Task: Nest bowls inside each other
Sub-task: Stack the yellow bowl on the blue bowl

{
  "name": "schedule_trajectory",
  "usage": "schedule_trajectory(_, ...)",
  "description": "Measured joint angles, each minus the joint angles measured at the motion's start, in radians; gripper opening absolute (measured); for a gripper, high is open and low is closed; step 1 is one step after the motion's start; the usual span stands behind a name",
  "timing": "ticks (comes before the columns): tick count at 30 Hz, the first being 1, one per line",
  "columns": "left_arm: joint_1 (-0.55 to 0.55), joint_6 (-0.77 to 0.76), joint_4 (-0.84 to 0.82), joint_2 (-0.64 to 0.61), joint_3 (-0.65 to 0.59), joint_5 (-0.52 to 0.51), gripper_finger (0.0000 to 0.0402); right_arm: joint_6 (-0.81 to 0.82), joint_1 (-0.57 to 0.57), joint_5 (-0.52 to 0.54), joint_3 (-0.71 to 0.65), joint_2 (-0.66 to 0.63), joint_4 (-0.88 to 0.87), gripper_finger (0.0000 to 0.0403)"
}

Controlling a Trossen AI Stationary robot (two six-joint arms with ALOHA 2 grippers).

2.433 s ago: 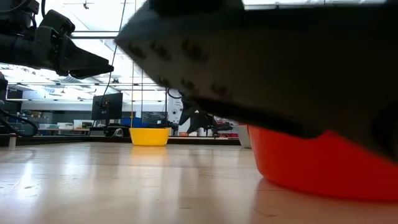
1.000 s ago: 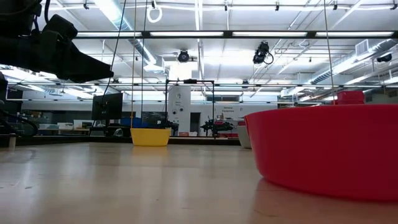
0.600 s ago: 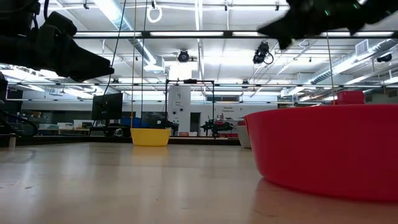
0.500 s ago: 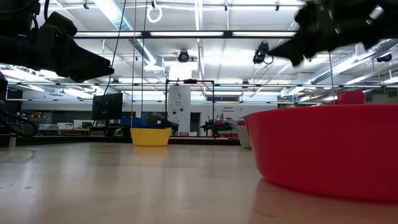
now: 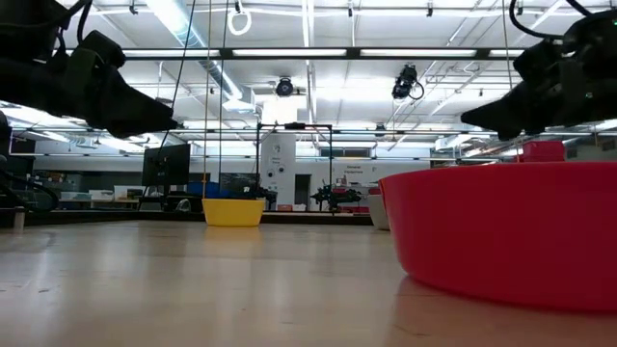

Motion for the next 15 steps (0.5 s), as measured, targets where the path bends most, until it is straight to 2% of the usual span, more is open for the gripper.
schedule_trajectory(6, 0.0, -0.023, 0.01, 0.035, 0.0, -0.026, 0.0286, -0.072, 0.0, 0.032, 0.0, -0.169, -0.164, 0.0)
schedule_trajectory(8, 0.0, -0.023, 0.027, 0.043, 0.0, -0.026, 0.0286, -0.091, 0.001, 0.043, 0.0, -0.203, -0.157, 0.0)
schedule_trajectory(15, 0.002, -0.056, 0.058, 0.089, 0.0, -0.073, 0.0286, -0.107, 0.001, 0.051, 0.0, -0.207, -0.161, 0.0)
